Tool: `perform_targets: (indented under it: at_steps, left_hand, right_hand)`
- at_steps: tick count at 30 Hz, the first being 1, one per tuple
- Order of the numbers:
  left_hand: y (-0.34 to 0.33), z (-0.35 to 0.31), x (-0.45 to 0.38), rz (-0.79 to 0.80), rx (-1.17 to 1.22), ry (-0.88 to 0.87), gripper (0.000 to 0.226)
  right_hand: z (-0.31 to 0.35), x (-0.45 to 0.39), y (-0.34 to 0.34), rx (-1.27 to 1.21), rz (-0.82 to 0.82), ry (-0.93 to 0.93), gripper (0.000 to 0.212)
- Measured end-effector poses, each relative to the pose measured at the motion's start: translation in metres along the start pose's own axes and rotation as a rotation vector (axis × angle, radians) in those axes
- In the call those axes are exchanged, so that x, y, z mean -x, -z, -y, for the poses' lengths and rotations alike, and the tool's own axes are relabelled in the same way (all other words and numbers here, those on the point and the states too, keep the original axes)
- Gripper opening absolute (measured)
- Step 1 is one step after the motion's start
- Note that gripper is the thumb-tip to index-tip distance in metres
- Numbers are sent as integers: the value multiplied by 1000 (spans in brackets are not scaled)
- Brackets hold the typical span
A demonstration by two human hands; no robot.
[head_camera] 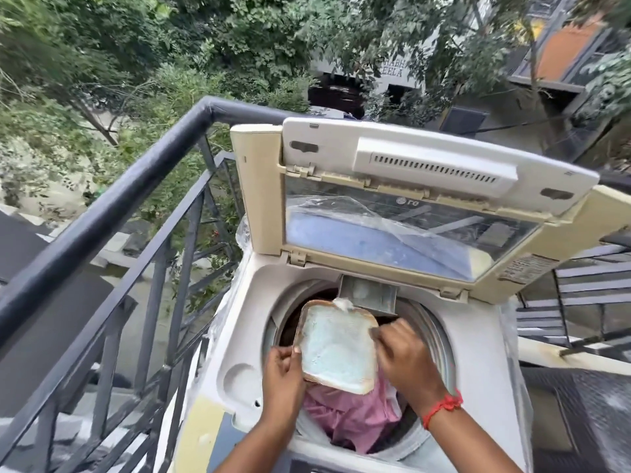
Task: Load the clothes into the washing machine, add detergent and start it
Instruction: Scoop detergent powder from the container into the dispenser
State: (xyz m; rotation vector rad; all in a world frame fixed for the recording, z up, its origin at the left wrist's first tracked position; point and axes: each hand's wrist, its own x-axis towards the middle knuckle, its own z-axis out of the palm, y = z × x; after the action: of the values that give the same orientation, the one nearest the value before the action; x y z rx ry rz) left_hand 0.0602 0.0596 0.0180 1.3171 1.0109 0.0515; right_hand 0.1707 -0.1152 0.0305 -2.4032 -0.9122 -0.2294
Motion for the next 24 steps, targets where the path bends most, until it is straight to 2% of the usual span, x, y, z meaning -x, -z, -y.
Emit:
perform_targets:
  at_steps: [4, 10, 16, 19, 24]
  left_hand:
    - [-18, -4, 6, 49, 19, -17, 12]
    - [-43, -2, 16, 110, -5, -43, 11]
    - [-80, -8, 36, 212, -4, -83, 18]
    - [-108, -10, 47, 270, -11, -80, 19]
    - [-158, -3, 66, 401, -57, -102, 18]
  right_hand:
    - [9, 25, 6, 149, 130, 165, 13]
    - [-3, 50, 19, 191, 163, 163, 13]
    - [-23, 76, 48, 145, 86, 47, 10]
    - [-37, 92, 66, 119, 55, -32, 18]
    - [-69, 129, 93, 69, -35, -212, 12]
